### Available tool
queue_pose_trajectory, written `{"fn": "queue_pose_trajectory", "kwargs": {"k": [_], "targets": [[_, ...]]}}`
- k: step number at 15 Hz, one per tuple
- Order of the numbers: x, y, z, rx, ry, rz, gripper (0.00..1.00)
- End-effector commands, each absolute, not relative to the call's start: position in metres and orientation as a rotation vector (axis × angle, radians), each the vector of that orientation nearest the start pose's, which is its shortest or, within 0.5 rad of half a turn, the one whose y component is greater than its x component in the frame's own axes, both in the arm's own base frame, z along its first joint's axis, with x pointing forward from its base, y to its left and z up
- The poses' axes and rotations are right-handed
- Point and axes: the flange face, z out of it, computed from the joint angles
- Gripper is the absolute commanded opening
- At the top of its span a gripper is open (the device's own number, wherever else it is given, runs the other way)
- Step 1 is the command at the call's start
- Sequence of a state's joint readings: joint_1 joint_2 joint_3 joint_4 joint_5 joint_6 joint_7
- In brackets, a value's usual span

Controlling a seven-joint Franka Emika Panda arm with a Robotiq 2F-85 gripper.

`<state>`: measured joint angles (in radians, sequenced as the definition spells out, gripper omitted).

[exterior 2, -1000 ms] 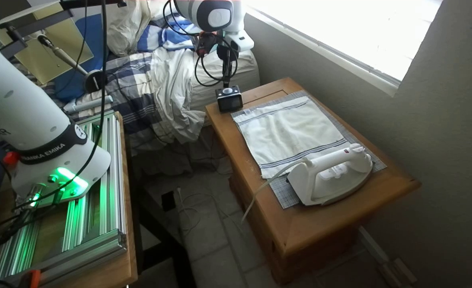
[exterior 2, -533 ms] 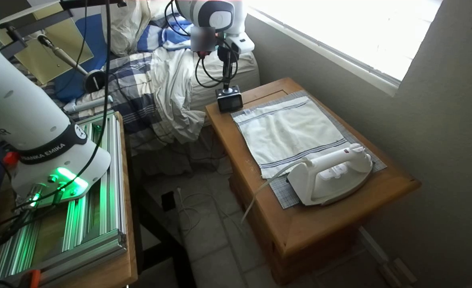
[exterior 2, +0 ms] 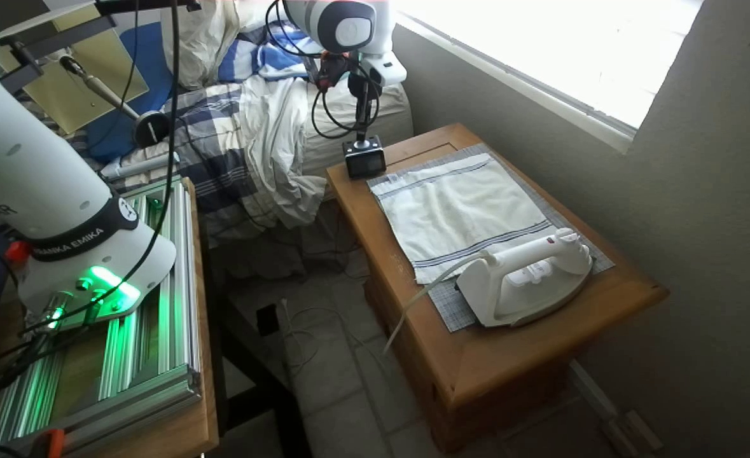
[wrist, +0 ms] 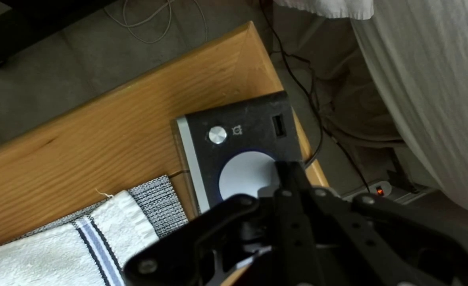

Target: Press a button on the black alarm

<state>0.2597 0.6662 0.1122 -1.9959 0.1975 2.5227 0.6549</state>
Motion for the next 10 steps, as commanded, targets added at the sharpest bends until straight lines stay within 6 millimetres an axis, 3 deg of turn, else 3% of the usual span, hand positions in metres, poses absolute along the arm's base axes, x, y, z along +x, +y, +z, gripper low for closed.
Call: {"fn": "queue_pose_trajectory", "kwargs": {"k": [1, 10], "targets": [[0.553, 0.207, 0.100, -2.942, 0.766, 0.329, 0.00], [0.553, 0.188, 0.096, -2.941, 0.845, 0.409, 0.00]]}}
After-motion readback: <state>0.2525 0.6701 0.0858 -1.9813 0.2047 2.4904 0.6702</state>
